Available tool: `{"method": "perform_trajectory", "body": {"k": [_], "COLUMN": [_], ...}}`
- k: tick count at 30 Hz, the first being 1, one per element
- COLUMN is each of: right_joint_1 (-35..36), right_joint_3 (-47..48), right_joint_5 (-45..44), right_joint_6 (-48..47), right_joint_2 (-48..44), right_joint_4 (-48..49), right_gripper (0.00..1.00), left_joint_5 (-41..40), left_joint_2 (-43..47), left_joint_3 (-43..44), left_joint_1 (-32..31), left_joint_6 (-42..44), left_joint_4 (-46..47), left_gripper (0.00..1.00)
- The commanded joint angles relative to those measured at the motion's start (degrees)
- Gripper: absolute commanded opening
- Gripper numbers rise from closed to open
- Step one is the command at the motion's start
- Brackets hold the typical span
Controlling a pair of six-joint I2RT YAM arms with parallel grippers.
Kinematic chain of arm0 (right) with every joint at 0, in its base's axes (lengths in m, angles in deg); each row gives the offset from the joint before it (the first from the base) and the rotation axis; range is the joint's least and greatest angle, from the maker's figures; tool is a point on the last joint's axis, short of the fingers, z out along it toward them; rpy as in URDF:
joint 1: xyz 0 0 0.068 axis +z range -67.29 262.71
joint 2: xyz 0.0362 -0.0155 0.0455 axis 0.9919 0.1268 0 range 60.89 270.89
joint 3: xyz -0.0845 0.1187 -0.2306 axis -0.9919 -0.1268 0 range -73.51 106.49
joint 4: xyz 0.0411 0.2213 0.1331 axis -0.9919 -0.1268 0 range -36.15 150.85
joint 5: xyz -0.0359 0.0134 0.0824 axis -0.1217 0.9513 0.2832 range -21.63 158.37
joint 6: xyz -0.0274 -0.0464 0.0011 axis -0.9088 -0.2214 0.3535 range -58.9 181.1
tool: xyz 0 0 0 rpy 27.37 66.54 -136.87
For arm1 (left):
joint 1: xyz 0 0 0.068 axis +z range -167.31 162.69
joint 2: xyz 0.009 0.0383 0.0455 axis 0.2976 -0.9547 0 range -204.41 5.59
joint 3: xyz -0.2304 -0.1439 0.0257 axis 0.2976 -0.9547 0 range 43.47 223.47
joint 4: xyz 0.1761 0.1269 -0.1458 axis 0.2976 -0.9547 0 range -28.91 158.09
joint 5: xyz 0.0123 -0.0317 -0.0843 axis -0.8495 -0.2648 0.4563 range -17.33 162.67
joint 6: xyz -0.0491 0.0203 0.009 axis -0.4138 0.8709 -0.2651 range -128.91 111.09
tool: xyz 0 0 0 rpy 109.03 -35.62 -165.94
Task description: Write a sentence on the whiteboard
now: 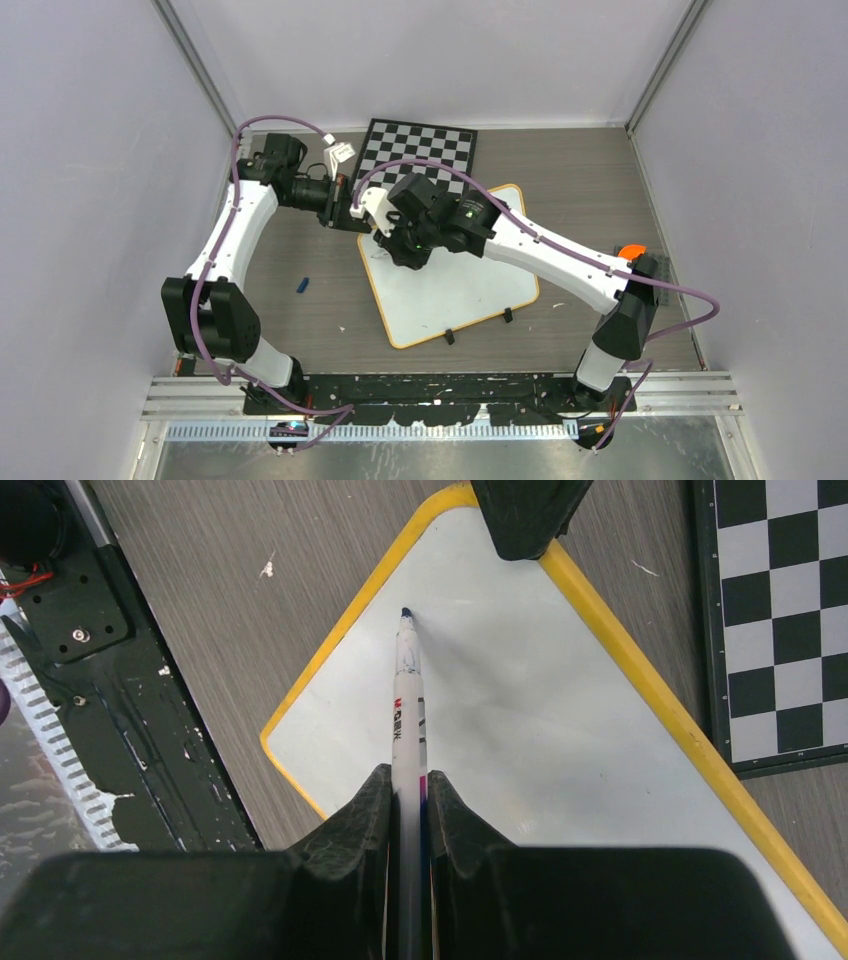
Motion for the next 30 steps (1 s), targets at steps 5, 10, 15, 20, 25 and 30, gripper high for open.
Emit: {"method": "perform_trajectory", "body": {"k": [5, 10, 15, 20, 25, 30], "right_joint_1": [-0.75, -2.09, -3.22, -3.18, -3.15, -3.17], "right_joint_3": [4.35, 5.78, 6.87, 6.59, 5.13, 2.13], "right_joint_5": [-4.02, -5.22, -5.26, -4.51, -3.64, -2.72], "right_joint_6": [-0.74, -0.83, -0.88, -0.66, -0.22, 0.36], "right_joint_2": [0.22, 0.65, 0.92, 1.01, 0.69, -0.57], "right_joint_4": [0.85, 0.40, 0.03, -0.57, -0.96, -0.93], "right_gripper": [0.00, 0.00, 0.00, 0.00, 0.00, 0.00], "left_joint_5": [-0.96, -1.14, -1.19, -1.27, -1.40, -1.91], "left_joint_2": [0.90, 0.92, 0.76, 0.47, 0.40, 0.48], "left_joint_3": [-0.95, -0.89, -0.79, -0.62, -0.51, -0.35], "left_joint_1": [-0.91, -0.86, -0.95, -0.94, -0.94, -1.03], "left_joint_6": [-0.56, -0.65, -0.69, -0.65, -0.74, -0.79], "left_joint_4": [2.28, 2.28, 2.25, 2.27, 2.28, 2.28], "left_gripper": [0.00, 0.00, 0.00, 0.00, 0.00, 0.00]}}
